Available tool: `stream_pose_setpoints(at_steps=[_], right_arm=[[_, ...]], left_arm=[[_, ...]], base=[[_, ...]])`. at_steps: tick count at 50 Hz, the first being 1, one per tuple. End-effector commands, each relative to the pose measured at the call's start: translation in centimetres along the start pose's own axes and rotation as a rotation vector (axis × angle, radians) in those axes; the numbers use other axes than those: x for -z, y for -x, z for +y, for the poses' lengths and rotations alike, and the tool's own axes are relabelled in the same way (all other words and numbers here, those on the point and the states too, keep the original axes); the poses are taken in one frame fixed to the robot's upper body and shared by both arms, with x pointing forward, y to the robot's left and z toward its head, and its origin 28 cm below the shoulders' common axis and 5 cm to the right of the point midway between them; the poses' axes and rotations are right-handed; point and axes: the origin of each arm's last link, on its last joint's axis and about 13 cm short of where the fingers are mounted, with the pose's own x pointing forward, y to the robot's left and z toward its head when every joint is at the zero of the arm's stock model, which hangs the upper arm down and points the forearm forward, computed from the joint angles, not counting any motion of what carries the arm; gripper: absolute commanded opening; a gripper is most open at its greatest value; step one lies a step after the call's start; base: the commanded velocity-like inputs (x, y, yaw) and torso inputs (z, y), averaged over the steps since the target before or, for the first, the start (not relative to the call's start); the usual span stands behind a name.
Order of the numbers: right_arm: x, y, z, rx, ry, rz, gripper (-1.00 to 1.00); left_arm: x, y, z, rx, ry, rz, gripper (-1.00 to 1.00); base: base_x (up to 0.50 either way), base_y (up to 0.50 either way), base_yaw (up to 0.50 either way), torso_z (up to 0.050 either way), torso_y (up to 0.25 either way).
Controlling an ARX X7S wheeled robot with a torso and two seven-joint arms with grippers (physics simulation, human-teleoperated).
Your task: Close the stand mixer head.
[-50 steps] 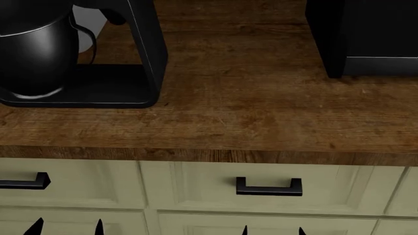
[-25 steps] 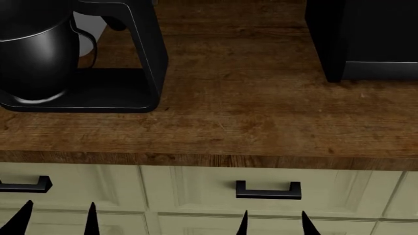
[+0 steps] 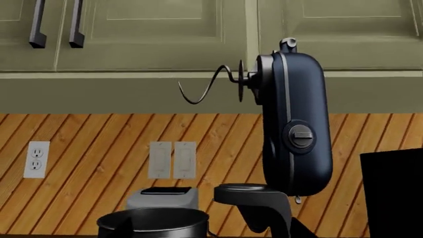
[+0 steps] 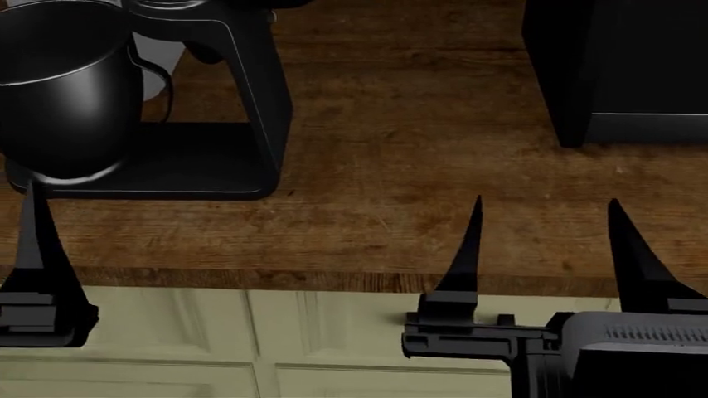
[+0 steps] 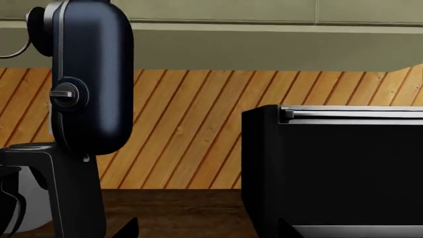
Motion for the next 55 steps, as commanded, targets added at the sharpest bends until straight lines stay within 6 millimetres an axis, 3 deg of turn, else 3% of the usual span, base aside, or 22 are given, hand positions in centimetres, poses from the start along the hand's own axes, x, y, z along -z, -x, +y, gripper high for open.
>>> stream_pose_setpoints(at_steps=[1,3,21,48,55], right_arm=[[-2.0,0.3,-0.4,-0.001,0.000,-0.057,1.00],[-2.0,0.3,-0.2,-0.006,0.001,-0.059,1.00],[-2.5,0.8,0.0,-0.030,0.050,-0.120,1.00],[-2.8,0.8,0.4,-0.077,-0.022,-0.146,1.00],[-3.0,0.9,0.3,-0.084,-0.029,-0.154,1.00]], left_arm=[[-1.4,-0.7,1.2,-0.058,-0.035,-0.039,1.00],[-1.8,-0.4,1.3,-0.061,0.046,-0.053,1.00],[-2.2,-0.7,1.4,-0.095,-0.027,-0.060,1.00],[-2.8,-0.7,1.8,-0.126,-0.025,-0.094,1.00],[-2.9,-0.8,1.9,-0.133,-0.023,-0.096,1.00]], base=[[0.00,0.50,0.00,0.050,-0.002],[0.00,0.50,0.00,0.050,-0.001],[0.05,0.50,0.00,0.011,0.000],[0.50,0.01,0.00,0.000,0.000],[0.09,0.00,0.00,0.000,0.000]])
